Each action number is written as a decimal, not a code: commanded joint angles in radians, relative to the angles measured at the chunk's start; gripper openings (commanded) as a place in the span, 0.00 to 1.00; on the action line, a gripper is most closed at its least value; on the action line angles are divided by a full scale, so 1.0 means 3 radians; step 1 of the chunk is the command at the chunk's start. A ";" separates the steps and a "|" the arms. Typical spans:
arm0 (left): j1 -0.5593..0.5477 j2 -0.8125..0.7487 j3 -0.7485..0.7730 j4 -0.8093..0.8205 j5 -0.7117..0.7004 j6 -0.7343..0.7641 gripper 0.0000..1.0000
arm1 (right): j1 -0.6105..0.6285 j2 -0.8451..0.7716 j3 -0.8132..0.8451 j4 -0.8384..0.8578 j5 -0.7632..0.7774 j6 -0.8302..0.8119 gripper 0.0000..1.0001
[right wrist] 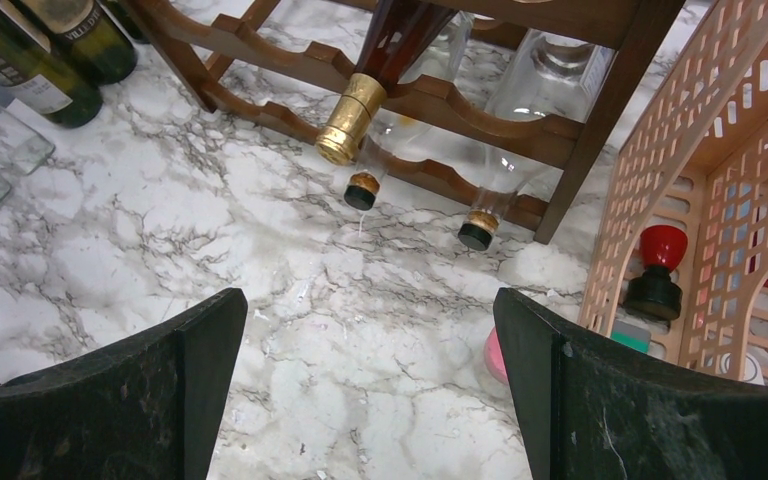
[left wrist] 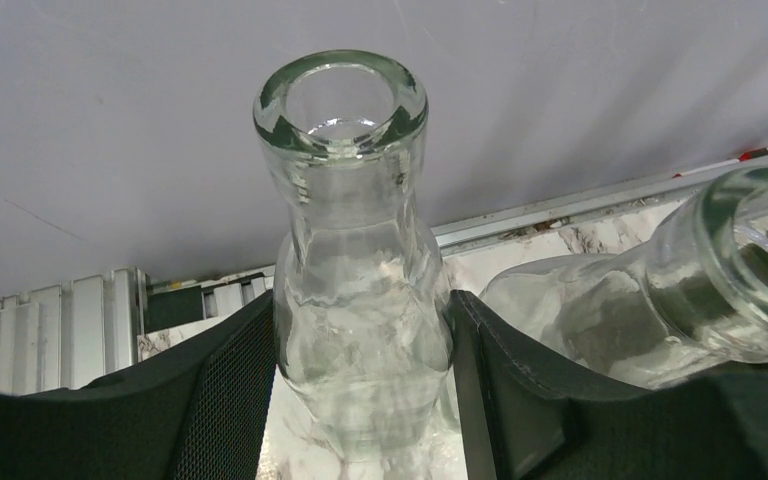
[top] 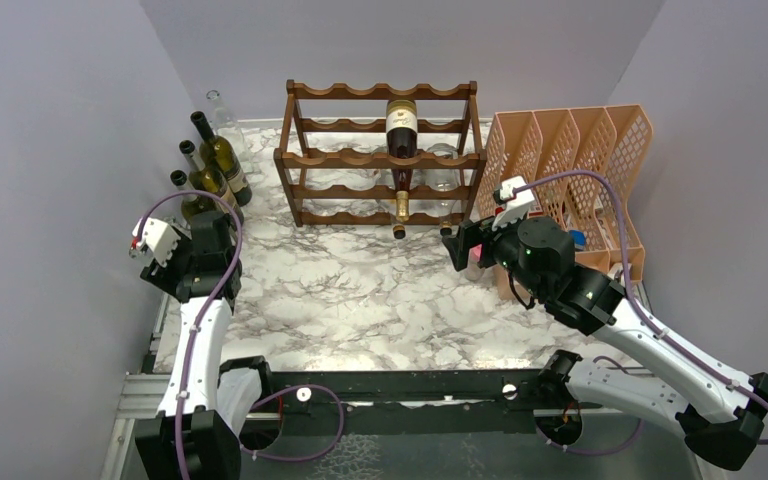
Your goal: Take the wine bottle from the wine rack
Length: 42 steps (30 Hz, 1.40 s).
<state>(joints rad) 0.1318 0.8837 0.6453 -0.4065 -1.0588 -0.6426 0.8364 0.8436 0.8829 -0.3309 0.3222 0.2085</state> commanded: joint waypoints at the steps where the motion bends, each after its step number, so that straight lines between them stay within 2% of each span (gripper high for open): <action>1: 0.0021 -0.0057 -0.0003 0.0014 0.0254 0.0111 0.55 | 0.0004 -0.0017 -0.0011 0.0096 -0.0057 0.0005 0.96; 5: 0.0019 -0.0079 -0.0003 0.0011 0.0303 0.0184 0.64 | 0.0004 -0.0036 -0.0026 0.0101 -0.0061 0.0011 0.96; 27: 0.0017 -0.0164 0.0028 0.0004 0.0425 0.0359 0.71 | 0.0004 -0.0037 -0.0049 0.0137 -0.0144 0.0021 0.96; 35: 0.0020 -0.0214 0.0027 -0.0010 0.0389 0.0394 0.80 | 0.0004 -0.0022 -0.0045 0.0135 -0.0162 0.0022 0.96; 42: 0.0021 -0.0226 0.0055 -0.0015 0.0413 0.0391 0.82 | 0.0004 -0.0006 -0.0039 0.0132 -0.0173 0.0020 0.96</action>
<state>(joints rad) 0.1318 0.8330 0.6453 -0.4095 -0.9504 -0.5331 0.8364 0.8433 0.8803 -0.3298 0.2924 0.2089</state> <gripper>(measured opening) 0.813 0.963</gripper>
